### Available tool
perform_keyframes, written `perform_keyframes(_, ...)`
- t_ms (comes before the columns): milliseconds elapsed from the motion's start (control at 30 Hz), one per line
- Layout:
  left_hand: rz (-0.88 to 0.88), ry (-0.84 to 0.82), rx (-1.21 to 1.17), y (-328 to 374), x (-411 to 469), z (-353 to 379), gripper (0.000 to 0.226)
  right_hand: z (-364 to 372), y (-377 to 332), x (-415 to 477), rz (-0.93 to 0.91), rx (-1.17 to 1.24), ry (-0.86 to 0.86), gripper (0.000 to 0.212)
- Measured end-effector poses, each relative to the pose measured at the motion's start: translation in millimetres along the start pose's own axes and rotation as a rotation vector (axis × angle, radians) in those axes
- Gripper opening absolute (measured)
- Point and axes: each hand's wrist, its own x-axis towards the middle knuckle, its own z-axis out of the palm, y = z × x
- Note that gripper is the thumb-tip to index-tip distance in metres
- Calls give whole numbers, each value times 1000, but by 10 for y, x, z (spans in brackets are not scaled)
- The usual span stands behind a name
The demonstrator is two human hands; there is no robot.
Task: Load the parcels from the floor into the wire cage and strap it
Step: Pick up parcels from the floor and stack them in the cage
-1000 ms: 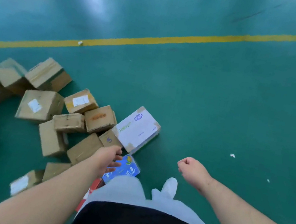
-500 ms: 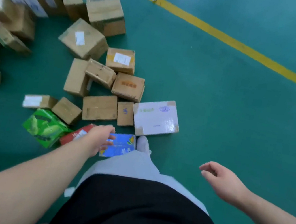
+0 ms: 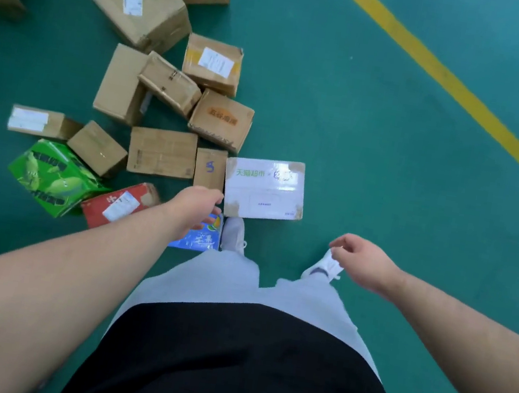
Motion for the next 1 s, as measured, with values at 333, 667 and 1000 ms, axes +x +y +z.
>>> perform_keyframes(333,-167,-7,120,-262,1358,184,14,476,-2,1851,38,-269,-217,32)
perform_keyframes(667,-331,59,55,-723,3388,801,15,1244,666,4092,222,-214,-122,65)
perform_keyframes(1000,-337,70,-91,-1050,4255,1450,39,1758,1259,5032,363,415,-193,54)
